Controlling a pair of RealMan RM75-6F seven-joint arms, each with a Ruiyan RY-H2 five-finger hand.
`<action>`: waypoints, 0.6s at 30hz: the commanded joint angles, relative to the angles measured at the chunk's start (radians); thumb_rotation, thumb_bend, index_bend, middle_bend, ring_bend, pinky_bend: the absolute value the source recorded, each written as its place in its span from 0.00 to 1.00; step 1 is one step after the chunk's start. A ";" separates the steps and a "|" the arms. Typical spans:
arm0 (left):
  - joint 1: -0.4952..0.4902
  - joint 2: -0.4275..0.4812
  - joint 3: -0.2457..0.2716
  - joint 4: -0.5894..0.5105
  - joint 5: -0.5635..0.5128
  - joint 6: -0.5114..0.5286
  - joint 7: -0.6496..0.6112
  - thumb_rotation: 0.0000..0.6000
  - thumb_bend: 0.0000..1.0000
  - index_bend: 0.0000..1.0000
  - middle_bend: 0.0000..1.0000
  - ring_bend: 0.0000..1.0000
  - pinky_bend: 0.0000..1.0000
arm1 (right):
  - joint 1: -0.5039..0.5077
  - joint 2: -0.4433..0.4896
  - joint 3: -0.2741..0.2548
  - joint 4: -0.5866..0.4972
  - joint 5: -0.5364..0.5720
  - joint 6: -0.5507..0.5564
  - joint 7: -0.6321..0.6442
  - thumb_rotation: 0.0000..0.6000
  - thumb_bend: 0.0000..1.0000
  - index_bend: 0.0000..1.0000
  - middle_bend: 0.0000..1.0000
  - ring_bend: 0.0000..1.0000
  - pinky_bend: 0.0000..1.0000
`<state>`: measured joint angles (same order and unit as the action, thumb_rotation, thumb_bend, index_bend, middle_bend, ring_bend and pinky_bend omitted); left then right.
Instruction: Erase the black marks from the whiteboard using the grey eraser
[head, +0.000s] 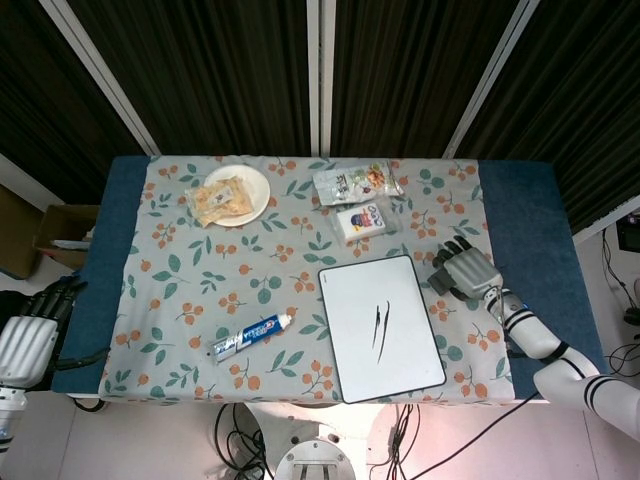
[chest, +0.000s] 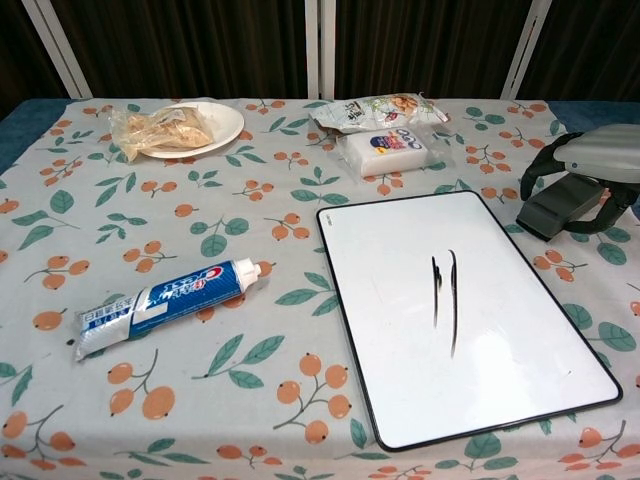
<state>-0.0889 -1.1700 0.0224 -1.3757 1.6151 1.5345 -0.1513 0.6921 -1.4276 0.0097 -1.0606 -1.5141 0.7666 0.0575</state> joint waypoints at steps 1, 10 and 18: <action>0.001 -0.001 0.001 0.002 0.000 0.000 -0.001 0.41 0.03 0.09 0.07 0.08 0.19 | -0.003 0.002 -0.003 -0.004 -0.002 0.011 -0.001 1.00 0.25 0.34 0.25 0.15 0.12; -0.001 -0.004 0.001 0.005 0.000 -0.003 -0.003 0.41 0.03 0.09 0.07 0.08 0.19 | -0.005 0.008 -0.014 -0.013 0.002 0.013 0.030 1.00 0.26 0.42 0.34 0.25 0.30; 0.000 -0.004 0.001 0.004 -0.003 -0.005 -0.001 0.41 0.03 0.09 0.07 0.08 0.19 | 0.004 0.017 -0.028 -0.020 -0.003 -0.006 0.078 1.00 0.27 0.43 0.37 0.27 0.30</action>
<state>-0.0893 -1.1737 0.0232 -1.3714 1.6124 1.5290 -0.1525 0.6951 -1.4119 -0.0164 -1.0784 -1.5152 0.7614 0.1302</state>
